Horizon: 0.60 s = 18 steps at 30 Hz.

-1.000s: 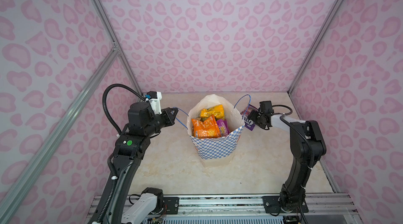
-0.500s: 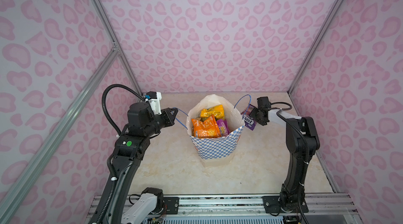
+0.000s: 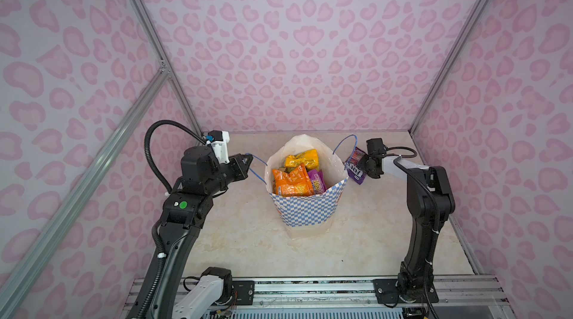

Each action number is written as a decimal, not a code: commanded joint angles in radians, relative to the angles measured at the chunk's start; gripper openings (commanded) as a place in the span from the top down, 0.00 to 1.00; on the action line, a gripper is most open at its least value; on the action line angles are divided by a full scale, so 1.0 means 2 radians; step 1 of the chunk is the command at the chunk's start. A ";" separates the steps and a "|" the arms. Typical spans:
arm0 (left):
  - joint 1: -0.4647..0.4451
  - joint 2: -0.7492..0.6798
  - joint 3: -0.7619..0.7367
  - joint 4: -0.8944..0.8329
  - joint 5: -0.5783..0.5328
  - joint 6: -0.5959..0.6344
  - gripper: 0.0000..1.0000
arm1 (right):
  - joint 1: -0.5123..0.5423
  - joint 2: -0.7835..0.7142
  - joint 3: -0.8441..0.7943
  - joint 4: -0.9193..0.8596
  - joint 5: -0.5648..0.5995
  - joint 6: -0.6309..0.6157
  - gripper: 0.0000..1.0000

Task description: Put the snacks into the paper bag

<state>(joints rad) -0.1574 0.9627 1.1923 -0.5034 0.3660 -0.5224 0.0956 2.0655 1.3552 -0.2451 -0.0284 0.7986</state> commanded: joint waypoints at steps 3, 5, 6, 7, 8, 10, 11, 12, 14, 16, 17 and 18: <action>0.000 -0.004 -0.001 0.020 -0.007 0.005 0.95 | -0.004 -0.007 -0.033 -0.047 -0.029 0.012 0.58; 0.000 -0.005 -0.001 0.020 -0.007 0.005 0.95 | -0.005 -0.021 -0.044 -0.041 -0.029 0.010 0.60; 0.000 -0.005 -0.001 0.020 -0.007 0.006 0.95 | -0.005 -0.029 -0.048 -0.038 -0.030 0.008 0.62; 0.000 -0.005 -0.001 0.020 -0.007 0.005 0.95 | -0.006 -0.038 -0.054 -0.034 -0.032 0.007 0.64; 0.000 -0.004 -0.001 0.020 -0.007 0.005 0.95 | -0.007 -0.047 -0.060 -0.031 -0.035 0.005 0.65; 0.000 -0.004 -0.001 0.020 -0.007 0.005 0.95 | -0.009 -0.069 -0.070 -0.025 -0.038 0.000 0.68; 0.000 -0.004 -0.001 0.020 -0.007 0.005 0.95 | -0.010 -0.078 -0.075 -0.024 -0.040 -0.002 0.70; 0.000 -0.004 -0.001 0.020 -0.007 0.005 0.95 | -0.011 -0.090 -0.081 -0.021 -0.042 -0.006 0.71; 0.001 -0.004 -0.001 0.020 -0.007 0.005 0.95 | -0.012 -0.112 -0.093 -0.015 -0.043 -0.012 0.73; 0.000 -0.005 -0.001 0.020 -0.007 0.005 0.95 | -0.015 -0.133 -0.103 -0.015 -0.047 -0.015 0.73; 0.000 -0.005 -0.001 0.020 -0.007 0.005 0.95 | -0.016 -0.145 -0.109 -0.013 -0.049 -0.017 0.74; 0.000 -0.006 -0.001 0.020 -0.008 0.005 0.95 | -0.016 -0.159 -0.113 -0.013 -0.048 -0.021 0.74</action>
<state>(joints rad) -0.1574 0.9600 1.1912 -0.5041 0.3618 -0.5224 0.0654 1.7859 1.1461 -0.2794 -0.1165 0.7860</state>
